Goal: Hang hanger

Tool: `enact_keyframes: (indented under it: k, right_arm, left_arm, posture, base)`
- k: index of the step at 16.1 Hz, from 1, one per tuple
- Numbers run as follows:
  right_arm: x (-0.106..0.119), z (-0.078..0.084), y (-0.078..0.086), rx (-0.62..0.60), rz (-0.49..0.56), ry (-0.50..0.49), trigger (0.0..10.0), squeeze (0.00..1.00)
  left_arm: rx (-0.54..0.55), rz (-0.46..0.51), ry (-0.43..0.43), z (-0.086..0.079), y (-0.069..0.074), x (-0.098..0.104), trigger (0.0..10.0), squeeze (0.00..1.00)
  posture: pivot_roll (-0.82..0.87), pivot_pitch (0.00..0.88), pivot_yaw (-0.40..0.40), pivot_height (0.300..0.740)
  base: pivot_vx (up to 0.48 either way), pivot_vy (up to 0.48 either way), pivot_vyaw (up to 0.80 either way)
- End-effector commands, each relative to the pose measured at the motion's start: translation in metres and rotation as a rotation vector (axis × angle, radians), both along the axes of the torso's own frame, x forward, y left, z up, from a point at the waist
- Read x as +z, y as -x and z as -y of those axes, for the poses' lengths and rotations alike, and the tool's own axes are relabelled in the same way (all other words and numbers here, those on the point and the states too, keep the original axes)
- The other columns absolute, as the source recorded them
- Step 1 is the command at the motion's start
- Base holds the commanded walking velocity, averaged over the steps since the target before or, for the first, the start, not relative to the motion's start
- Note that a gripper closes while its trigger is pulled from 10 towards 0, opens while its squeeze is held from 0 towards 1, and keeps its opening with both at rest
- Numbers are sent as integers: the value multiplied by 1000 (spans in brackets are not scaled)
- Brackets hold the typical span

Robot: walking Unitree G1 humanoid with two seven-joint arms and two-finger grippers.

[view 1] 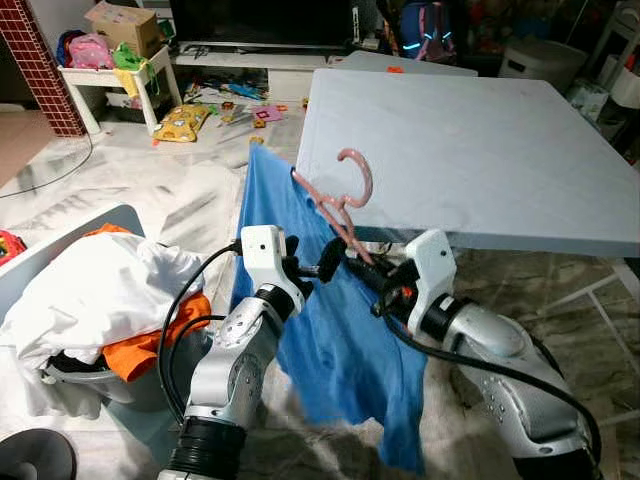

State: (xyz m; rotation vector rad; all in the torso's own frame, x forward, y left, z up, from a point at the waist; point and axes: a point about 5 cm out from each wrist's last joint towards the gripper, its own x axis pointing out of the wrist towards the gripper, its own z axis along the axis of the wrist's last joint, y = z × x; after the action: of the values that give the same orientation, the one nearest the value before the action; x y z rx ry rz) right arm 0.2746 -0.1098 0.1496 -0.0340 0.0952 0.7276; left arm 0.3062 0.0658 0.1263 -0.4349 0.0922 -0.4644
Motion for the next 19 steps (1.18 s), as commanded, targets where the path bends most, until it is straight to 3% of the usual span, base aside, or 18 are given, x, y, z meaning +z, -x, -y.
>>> enact_keyframes:
  k: [1,3,6,7,8,9,15,19]
  right_arm:
    - [5,0,0,16,30,3,10000,0]
    - [-4,3,2,28,11,54,10000,0]
    - [1,0,4,54,20,32,10000,0]
    - [3,-1,5,63,22,26,10000,0]
    - [5,-3,8,88,22,13,10000,0]
    - [5,-3,10,105,21,16,10000,0]
    - [-6,-2,20,178,-18,64,10000,0]
    - [-14,10,12,100,-27,123,10000,0]
  left_arm:
    - [-2,-2,10,3,1,2,10000,0]
    - [-1,-3,5,2,0,2,10000,0]
    - [15,-29,-18,0,-1,-5,10000,0]
    - [26,-41,-35,-2,-2,-8,8745,0]
    - [69,-58,-47,-9,-5,-13,2824,0]
    - [91,-60,-54,-12,-6,-14,0,0]
    - [207,-29,-89,-35,-18,-9,0,0]
    - [253,0,-98,-45,-21,-4,0,0]
  posture:
    - [-146,0,-35,740]
    - [-144,0,-34,740]
    - [-147,0,-31,740]
    - [-149,0,-31,740]
    - [-153,0,-29,740]
    - [-157,0,-29,740]
    - [-155,0,-33,740]
    - [-151,0,-35,740]
  base:
    - [0,0,0]
    - [0,0,0]
    - [0,0,0]
    - [0,0,0]
    - [0,0,0]
    - [0,0,0]
    - [0,0,0]
    - [0,0,0]
